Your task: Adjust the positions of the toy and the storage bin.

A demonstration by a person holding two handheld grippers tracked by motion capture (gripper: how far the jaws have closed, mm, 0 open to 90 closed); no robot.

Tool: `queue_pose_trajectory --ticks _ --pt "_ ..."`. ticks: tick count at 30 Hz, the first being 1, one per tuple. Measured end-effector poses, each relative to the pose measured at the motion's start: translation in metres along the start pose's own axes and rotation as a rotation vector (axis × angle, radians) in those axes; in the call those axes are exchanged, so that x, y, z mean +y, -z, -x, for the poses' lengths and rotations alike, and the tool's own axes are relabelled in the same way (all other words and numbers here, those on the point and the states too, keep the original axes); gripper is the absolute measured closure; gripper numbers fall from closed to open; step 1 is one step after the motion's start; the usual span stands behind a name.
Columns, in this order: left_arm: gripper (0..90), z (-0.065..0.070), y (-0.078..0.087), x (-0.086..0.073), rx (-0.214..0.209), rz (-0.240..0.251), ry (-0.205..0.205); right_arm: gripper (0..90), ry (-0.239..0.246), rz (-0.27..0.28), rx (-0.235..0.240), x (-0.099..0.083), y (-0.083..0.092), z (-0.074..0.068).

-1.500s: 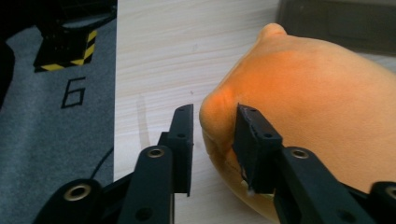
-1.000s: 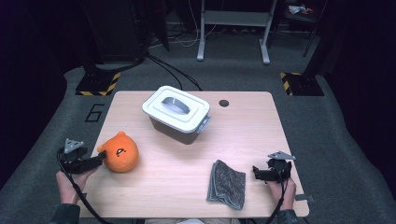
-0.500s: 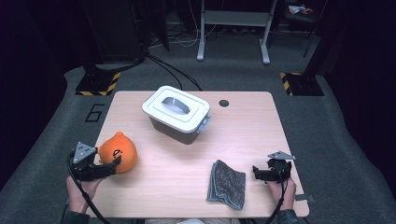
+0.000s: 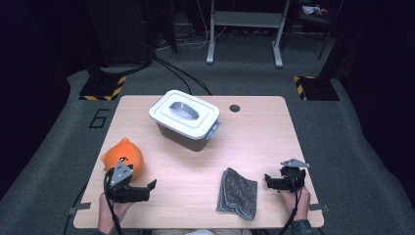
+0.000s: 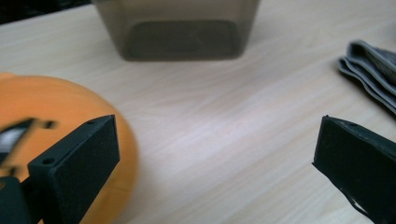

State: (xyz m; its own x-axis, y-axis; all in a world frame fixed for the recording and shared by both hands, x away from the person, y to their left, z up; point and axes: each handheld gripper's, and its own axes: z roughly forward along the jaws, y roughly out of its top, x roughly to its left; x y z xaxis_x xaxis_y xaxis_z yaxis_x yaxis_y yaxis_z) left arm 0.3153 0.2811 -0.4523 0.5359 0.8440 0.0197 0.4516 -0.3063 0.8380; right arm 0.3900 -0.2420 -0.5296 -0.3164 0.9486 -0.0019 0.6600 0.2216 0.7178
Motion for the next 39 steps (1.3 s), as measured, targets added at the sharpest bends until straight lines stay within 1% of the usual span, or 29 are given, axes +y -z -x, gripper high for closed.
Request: queue_pose_trajectory --ticks 1,3,4,6,7,8,9,10,11,12,13,14,15,17,18,19,20,22,23,24,25,26,27,31,37,39 --pt "0.0 0.004 -0.004 -0.003 -0.013 -0.008 -0.017 0.2 -0.003 -0.001 0.001 0.0 0.0 0.0" --pt "0.0 0.01 -0.012 -0.009 -0.053 -0.02 -0.015 0.2 -0.003 0.002 0.004 0.0 0.0 -0.001" --pt "0.0 0.014 -0.016 -0.013 -0.072 -0.036 -0.024 0.2 -0.003 0.002 0.007 0.0 0.0 -0.001" --pt "0.0 0.023 -0.026 -0.02 -0.101 -0.074 -0.053 0.3 -0.008 0.0 0.007 0.0 0.0 -0.001" --pt "0.0 0.026 -0.032 -0.024 -0.116 -0.088 -0.064 0.3 -0.001 0.001 0.009 0.001 0.0 -0.001" --pt "0.0 0.028 -0.037 -0.027 -0.128 -0.113 -0.069 0.3 0.002 0.001 0.009 0.001 -0.001 -0.001" --pt "0.0 0.031 -0.042 -0.03 -0.129 -0.132 -0.075 0.3 0.009 -0.004 0.011 0.001 -0.001 0.0" --pt "0.0 0.034 -0.048 -0.032 -0.138 -0.14 -0.077 0.3 0.006 -0.01 0.012 0.001 0.0 -0.001" --pt "0.0 0.035 -0.053 -0.035 -0.136 -0.151 -0.08 0.8 0.004 -0.01 0.015 0.002 -0.001 -0.001" --pt "0.0 0.035 -0.058 -0.037 -0.137 -0.161 -0.077 1.1 0.015 -0.014 0.021 0.003 -0.001 -0.001" --pt "0.0 0.036 -0.062 -0.039 -0.132 -0.172 -0.084 1.1 0.016 -0.016 0.023 0.003 -0.001 0.0" --pt "0.0 0.036 -0.066 -0.04 -0.139 -0.181 -0.084 1.3 0.021 -0.021 0.024 0.004 -0.001 0.0" --pt "0.0 0.036 -0.069 -0.041 -0.14 -0.185 -0.081 1.6 0.01 -0.019 0.033 0.005 -0.002 -0.001" --pt "0.0 0.034 -0.074 -0.042 -0.141 -0.199 -0.081 2.4 0.009 -0.018 0.047 0.007 -0.002 0.0" --pt "0.0 0.033 -0.077 -0.042 -0.146 -0.201 -0.074 2.5 0.018 -0.021 0.053 0.008 -0.003 0.0" --pt "0.0 0.033 -0.077 -0.042 -0.14 -0.196 -0.075 2.3 0.026 -0.028 0.059 0.01 -0.003 -0.001" --pt "0.0 0.032 -0.079 -0.042 -0.14 -0.191 -0.073 2.5 0.034 -0.023 0.058 0.013 -0.004 -0.003" --pt "0.0 0.031 -0.081 -0.041 -0.122 -0.192 -0.087 2.2 0.044 -0.034 0.067 0.018 -0.004 -0.006" --pt "0.0 0.03 -0.082 -0.041 -0.119 -0.196 -0.088 2.1 0.06 -0.028 0.074 0.021 -0.004 -0.006" --pt "0.0 0.03 -0.082 -0.04 -0.115 -0.195 -0.089 2.4 0.057 -0.023 0.078 0.025 -0.003 -0.008" --pt "0.0 0.029 -0.083 -0.04 -0.116 -0.201 -0.094 2.5 0.071 -0.019 0.088 0.029 -0.001 -0.009" --pt "0.0 0.029 -0.083 -0.04 -0.118 -0.197 -0.085 2.4 0.087 -0.021 0.092 0.033 0.0 -0.009" --pt "0.0 0.029 -0.083 -0.04 -0.119 -0.197 -0.086 2.5 0.082 -0.012 0.101 0.037 0.001 -0.011" --pt "0.0 0.029 -0.083 -0.04 -0.117 -0.195 -0.084 2.5 0.103 0.004 0.124 0.051 0.004 -0.014" --pt "0.0 0.028 -0.083 -0.039 -0.112 -0.201 -0.086 2.5 0.117 0.011 0.133 0.061 0.001 -0.019" --pt "0.0 0.028 -0.083 -0.039 -0.113 -0.2 -0.086 2.5 0.131 0.016 0.137 0.065 0.001 -0.021"
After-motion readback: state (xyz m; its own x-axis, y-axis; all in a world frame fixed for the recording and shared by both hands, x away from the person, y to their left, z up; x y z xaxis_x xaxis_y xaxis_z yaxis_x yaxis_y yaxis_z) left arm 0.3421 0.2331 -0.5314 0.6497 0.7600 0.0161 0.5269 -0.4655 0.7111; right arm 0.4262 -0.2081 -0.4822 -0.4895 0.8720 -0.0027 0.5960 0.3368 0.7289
